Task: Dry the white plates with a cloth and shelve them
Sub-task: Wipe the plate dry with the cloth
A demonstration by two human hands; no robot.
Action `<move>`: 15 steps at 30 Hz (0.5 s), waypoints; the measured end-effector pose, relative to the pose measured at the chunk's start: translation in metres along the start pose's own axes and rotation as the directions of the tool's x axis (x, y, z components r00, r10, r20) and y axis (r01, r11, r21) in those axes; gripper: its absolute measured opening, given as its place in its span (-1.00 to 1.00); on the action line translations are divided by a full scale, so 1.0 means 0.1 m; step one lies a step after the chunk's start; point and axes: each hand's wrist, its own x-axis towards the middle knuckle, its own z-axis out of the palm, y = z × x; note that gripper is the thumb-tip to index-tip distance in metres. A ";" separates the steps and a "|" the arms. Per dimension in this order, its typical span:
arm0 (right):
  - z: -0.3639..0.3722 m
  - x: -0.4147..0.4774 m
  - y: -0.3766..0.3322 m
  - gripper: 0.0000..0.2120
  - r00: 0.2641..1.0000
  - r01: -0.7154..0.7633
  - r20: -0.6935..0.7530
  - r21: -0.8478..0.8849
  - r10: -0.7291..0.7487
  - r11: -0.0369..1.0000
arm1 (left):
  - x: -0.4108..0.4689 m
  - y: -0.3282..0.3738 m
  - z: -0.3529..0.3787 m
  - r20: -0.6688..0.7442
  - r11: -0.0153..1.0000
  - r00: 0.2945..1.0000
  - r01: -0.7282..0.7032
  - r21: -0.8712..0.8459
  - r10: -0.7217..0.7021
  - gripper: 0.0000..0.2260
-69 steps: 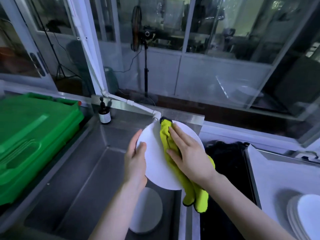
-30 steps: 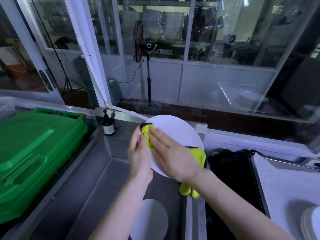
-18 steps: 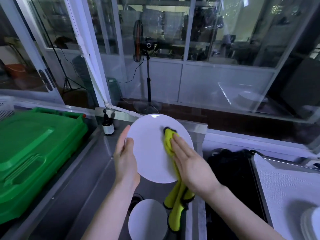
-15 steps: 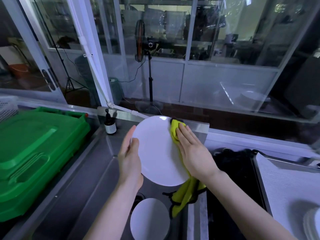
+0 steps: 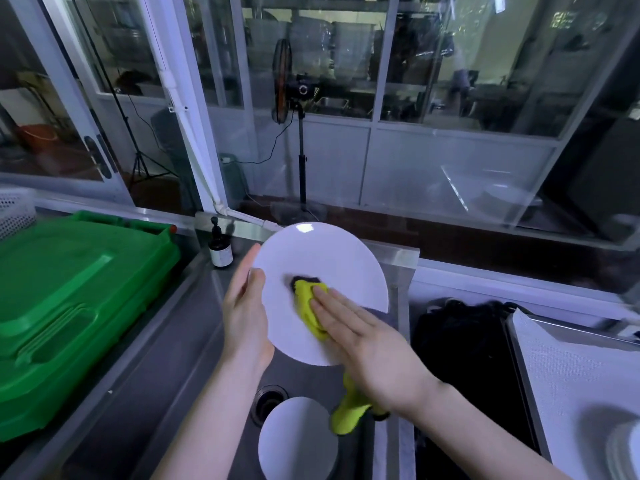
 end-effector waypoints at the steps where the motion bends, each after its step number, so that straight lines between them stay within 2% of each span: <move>1: -0.01 -0.02 0.09 -0.54 0.998 -0.061 -0.002 -0.019 0.061 0.998 | 0.00 0.00 -0.01 0.014 1.000 1.000 -0.009 0.024 0.009 -0.67; 4: -0.07 0.08 0.35 -0.54 0.964 -0.266 -0.018 0.019 0.267 0.964 | -0.04 -0.04 -0.01 0.043 0.995 0.999 -0.005 0.100 0.001 -0.66; 6: -0.09 0.23 0.44 -0.55 0.954 -0.298 -0.030 0.006 0.298 0.955 | -0.06 -0.08 0.00 0.050 0.993 0.999 0.013 0.117 -0.019 -0.64; 9: -0.06 0.47 0.43 -0.55 0.971 -0.237 0.009 -0.005 0.237 0.971 | -0.09 -0.15 0.04 0.056 0.993 0.996 0.058 0.106 -0.065 -0.63; 15: 0.04 0.53 0.11 -0.57 0.988 -0.022 0.157 0.150 -0.002 0.988 | -0.10 -0.35 0.02 0.036 0.979 0.978 0.204 0.022 -0.205 -0.73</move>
